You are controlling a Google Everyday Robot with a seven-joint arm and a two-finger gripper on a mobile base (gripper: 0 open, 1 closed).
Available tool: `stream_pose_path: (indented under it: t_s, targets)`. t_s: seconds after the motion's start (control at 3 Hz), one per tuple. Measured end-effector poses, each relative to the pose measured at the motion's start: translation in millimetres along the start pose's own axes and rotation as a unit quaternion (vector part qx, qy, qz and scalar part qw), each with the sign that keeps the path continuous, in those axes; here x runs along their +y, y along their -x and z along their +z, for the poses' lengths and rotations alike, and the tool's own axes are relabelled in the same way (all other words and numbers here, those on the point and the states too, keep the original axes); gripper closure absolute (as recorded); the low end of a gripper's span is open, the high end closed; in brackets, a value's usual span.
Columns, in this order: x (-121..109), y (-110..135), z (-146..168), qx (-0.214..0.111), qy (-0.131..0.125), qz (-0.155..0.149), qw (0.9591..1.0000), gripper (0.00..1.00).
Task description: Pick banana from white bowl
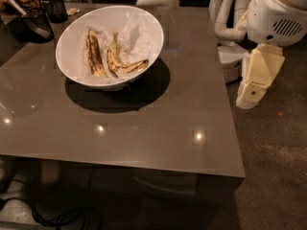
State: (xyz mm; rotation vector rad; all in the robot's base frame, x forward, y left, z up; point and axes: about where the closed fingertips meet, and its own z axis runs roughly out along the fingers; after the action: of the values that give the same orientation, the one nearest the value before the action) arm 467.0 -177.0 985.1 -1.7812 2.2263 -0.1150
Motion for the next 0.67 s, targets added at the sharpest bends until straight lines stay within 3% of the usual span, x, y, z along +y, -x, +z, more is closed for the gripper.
stream_pose_path:
  t_s: [0.33,0.67]
  targets:
    - [-0.2,0.2,-0.1,0.000,0.000,0.000,1.0000,0.00]
    - [-7.6,36.4,-0.2,-0.034,0.019,-0.014,0.9991,0.00]
